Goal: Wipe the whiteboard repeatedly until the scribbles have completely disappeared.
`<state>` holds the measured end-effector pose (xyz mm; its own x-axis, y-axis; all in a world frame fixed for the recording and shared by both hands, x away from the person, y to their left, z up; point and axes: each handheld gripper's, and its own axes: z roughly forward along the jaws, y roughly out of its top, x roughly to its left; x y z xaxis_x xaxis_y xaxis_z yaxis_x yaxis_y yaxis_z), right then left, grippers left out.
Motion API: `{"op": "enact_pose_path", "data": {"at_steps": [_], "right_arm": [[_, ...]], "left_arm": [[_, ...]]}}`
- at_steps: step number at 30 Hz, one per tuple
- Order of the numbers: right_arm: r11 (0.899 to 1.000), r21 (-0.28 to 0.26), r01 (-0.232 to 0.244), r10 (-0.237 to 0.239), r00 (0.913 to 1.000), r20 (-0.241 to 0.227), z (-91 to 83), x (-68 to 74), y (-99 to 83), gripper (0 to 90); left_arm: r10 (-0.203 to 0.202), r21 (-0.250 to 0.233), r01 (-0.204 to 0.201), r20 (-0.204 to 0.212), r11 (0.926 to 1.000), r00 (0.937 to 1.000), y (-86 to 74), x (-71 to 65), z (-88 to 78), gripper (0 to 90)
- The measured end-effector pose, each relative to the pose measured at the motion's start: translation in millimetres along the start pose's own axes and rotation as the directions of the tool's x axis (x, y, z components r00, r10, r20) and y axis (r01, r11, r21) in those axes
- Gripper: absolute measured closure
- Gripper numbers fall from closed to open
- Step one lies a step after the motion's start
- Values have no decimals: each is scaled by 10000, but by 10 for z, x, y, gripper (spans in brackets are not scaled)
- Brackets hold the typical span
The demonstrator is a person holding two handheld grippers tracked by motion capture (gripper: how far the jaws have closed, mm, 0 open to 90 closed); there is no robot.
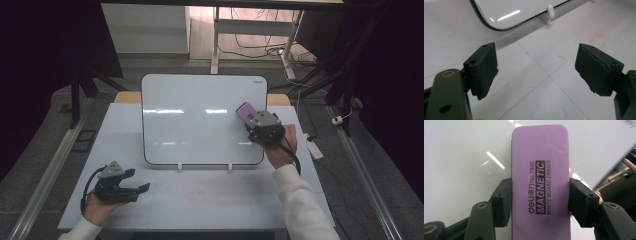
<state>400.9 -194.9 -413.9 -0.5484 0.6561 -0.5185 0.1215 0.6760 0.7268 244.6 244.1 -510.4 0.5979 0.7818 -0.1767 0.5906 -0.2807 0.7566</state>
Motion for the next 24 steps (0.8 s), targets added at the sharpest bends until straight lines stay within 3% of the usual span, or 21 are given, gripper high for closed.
{"op": "enact_pose_path", "data": {"at_steps": [4,13,19,24], "right_arm": [[9989,95,452,-447,9980,-454,-25,202,-105,404],[9965,236,808,-779,9915,-1043,-78,497,-294,404],[9969,255,742,-705,9900,-1223,-96,530,-319,404],[9992,-201,341,-362,9923,-1183,-170,506,-282,404]], "left_arm": [[39,5,-39,10,10000,10000,2,-1,3,190],[56,26,-56,18,10000,10000,8,-18,12,189],[39,33,-39,1,10000,10000,8,-18,16,189],[-16,14,16,-12,10000,10000,5,-7,12,189]]}}
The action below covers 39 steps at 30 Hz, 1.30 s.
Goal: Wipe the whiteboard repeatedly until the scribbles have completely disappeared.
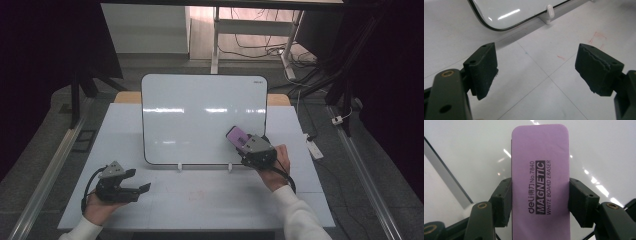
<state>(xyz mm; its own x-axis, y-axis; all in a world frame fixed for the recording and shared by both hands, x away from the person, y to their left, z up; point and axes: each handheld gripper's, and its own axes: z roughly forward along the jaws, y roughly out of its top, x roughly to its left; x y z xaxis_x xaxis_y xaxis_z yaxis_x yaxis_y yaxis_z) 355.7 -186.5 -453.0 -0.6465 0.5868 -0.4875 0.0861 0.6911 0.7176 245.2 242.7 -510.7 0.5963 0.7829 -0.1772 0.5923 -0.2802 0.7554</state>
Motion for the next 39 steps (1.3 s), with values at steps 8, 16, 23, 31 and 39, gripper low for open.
{"op": "enact_pose_path", "data": {"at_steps": [8,16,23,31,39], "right_arm": [[9987,-456,-233,219,9993,-307,-148,115,-27,404],[9981,-570,-234,194,9974,-695,-216,277,-78,403],[9968,-787,-107,37,9961,-882,-296,404,-84,403],[9939,-1102,-58,-75,9928,-1199,-351,550,-59,403],[9921,-1251,-28,-162,9885,-1506,-334,628,-33,403]], "left_arm": [[-90,-33,90,70,10000,9999,1,2,4,188],[-307,-161,310,213,9994,9993,16,-5,7,187],[-414,-285,423,326,9987,9986,52,-33,13,187],[-434,-390,456,551,9982,9975,107,-72,23,188],[-408,-490,448,791,9978,9960,134,-83,18,192]]}}
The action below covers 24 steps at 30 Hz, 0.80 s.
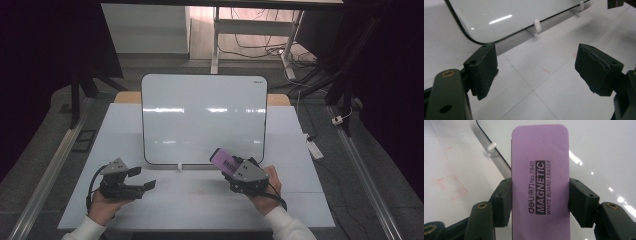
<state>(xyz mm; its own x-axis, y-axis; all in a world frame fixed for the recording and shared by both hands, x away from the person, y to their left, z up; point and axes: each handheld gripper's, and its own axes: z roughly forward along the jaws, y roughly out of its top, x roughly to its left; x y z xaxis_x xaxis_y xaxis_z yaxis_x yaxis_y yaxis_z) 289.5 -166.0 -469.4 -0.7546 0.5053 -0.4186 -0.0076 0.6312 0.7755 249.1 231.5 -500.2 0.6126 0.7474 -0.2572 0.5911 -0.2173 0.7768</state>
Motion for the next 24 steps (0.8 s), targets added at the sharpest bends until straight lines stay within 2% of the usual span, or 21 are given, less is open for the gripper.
{"op": "enact_pose_path", "data": {"at_steps": [5,15,24], "right_arm": [[10000,-19,35,-35,10000,-18,10,15,1,403],[9996,12,273,-273,9996,-21,43,66,-3,403],[9988,-38,481,-482,9988,-57,65,125,17,403]], "left_arm": [[-46,-168,50,260,9998,9997,68,-19,1,198],[302,-59,-300,422,9995,9987,223,-115,98,200],[593,-50,-591,815,9982,9949,421,-221,212,203]]}}
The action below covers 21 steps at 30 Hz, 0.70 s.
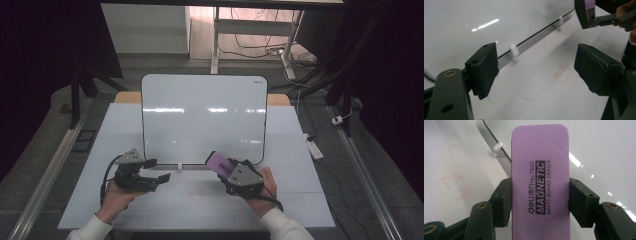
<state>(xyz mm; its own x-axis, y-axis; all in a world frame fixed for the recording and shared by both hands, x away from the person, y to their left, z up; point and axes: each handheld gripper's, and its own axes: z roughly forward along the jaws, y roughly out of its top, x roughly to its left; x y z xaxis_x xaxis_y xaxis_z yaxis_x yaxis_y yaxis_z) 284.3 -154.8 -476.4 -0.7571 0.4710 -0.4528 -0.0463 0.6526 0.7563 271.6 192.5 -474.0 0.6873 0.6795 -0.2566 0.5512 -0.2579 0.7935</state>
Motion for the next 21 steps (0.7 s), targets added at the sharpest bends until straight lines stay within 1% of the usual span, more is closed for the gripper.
{"op": "enact_pose_path", "data": {"at_steps": [7,11,17,21], "right_arm": [[9997,60,224,-224,9997,-51,27,41,3,403],[9998,76,164,-164,9998,-76,51,52,-10,403],[9997,33,258,-258,9996,-125,76,83,-4,403],[9988,34,480,-480,9988,-76,85,117,7,403]], "left_arm": [[300,49,-301,228,9995,9993,164,-86,123,205],[532,112,-536,383,9985,9979,252,-146,203,205],[647,177,-660,687,9977,9955,389,-200,335,206],[617,256,-647,1060,9976,9924,474,-232,442,214]]}}
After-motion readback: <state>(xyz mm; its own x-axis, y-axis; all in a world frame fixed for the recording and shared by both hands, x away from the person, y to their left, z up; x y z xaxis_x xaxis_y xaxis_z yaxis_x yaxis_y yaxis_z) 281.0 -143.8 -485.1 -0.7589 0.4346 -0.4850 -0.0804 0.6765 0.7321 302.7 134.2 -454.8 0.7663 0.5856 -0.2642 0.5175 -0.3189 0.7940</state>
